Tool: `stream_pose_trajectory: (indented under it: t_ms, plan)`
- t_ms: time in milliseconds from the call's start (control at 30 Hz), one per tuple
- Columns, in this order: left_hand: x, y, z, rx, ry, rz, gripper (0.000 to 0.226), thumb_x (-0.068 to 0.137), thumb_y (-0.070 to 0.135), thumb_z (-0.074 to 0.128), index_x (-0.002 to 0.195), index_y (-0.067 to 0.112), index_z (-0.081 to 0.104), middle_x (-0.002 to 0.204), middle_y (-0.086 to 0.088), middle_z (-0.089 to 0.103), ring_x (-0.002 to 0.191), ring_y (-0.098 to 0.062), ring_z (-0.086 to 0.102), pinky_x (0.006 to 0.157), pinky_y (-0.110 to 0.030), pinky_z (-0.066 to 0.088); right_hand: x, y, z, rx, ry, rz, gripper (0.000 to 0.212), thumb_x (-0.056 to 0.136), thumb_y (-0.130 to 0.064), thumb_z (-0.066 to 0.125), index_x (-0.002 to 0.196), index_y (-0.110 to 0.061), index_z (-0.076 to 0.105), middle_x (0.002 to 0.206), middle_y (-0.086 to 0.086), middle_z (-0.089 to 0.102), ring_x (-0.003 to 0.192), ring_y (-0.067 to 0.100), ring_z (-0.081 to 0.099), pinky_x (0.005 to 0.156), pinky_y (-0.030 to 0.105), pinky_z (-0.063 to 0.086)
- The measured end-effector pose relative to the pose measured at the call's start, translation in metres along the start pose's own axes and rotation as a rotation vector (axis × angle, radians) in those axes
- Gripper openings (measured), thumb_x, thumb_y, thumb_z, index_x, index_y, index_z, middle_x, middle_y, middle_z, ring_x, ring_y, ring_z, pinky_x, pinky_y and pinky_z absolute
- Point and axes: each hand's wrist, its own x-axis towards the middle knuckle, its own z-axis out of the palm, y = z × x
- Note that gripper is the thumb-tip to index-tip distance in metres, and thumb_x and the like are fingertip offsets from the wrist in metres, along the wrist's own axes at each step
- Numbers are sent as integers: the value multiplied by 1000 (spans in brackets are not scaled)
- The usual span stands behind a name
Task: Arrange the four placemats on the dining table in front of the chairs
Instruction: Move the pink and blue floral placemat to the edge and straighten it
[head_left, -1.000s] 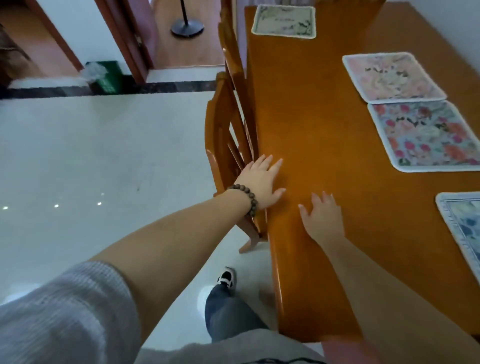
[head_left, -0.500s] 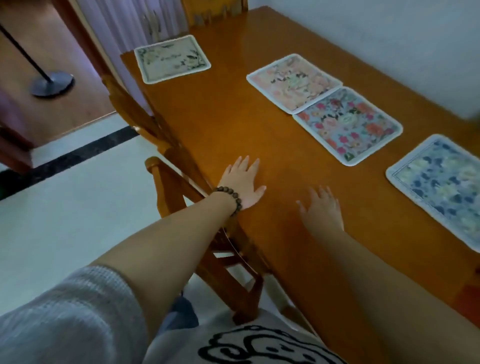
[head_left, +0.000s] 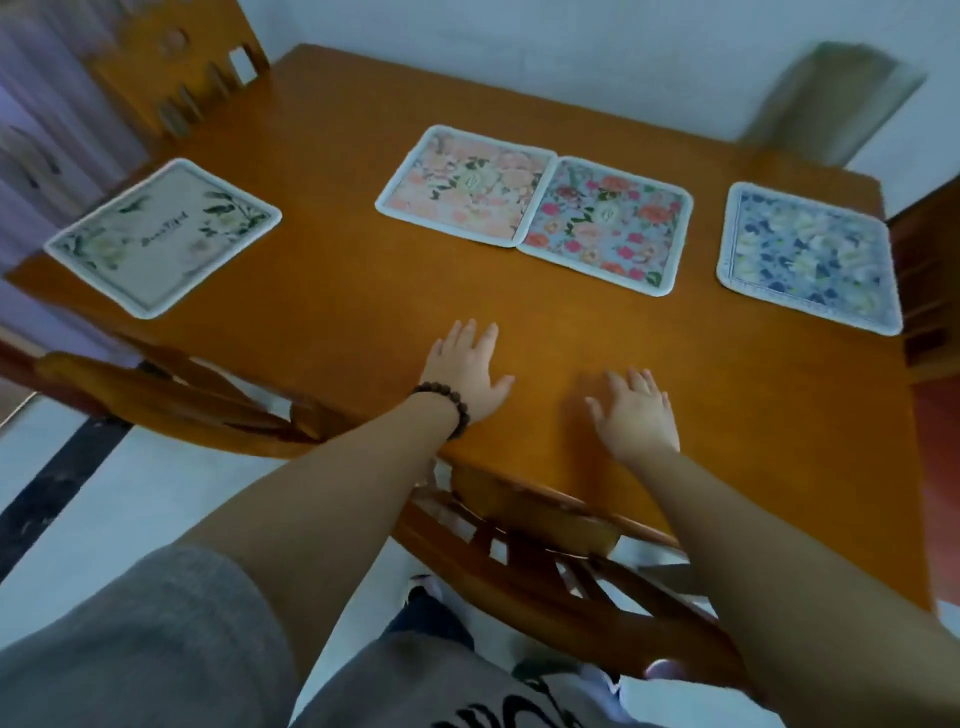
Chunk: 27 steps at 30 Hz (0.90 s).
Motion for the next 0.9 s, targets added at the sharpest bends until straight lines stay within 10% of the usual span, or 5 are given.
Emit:
stream_pose_trajectory:
  t_ms: [900]
  plan:
    - [131,25,-1,99,-33,225,79,93,56,39,151,19,1,160,-9,-3,146,-26,-5,118,-45,6,86,24,-27,107,72,187,57,97,-47,38,148,-23,26,158,11,13,146,25,3,117,43,10]
